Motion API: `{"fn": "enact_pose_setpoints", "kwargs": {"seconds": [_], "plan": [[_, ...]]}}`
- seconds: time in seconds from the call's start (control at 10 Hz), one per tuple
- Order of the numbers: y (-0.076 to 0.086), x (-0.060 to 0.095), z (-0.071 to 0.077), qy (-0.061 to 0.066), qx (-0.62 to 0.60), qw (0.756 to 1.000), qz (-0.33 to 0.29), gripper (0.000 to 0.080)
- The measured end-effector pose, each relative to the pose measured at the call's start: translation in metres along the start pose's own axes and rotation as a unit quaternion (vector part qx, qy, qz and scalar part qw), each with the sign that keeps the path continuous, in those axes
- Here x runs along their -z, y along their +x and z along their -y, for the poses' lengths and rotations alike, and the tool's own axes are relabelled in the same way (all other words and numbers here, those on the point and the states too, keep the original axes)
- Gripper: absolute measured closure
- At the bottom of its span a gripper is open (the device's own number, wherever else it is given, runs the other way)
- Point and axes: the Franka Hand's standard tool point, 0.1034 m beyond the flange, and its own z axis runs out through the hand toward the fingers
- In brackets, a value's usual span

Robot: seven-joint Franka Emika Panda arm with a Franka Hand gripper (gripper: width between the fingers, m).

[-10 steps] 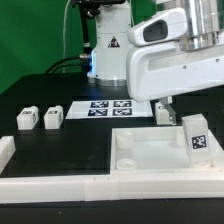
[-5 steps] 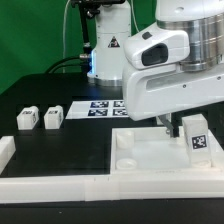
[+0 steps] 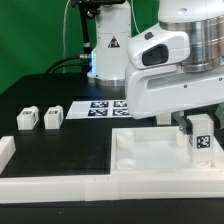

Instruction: Assemble one leg

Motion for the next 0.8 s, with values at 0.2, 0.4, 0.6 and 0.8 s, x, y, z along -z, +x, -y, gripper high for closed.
{"fn": "enact_pose_setpoints", "kwargs": {"seconds": [0.2,0.4,0.6,0.8], "plan": [[0.0,0.0,-0.001,0.0,-0.043,0.999,0.0,0.0505],[0.003,-0.001,-0.003,0.002,-0.187,0.982,-0.019,0.0505],[0.005,0.0,-0.007,0.032,-0.385,0.922,-0.016,0.0505],[0.003,-0.001,-0.011,0.06,-0.529,0.846,-0.002,0.0505]]}}
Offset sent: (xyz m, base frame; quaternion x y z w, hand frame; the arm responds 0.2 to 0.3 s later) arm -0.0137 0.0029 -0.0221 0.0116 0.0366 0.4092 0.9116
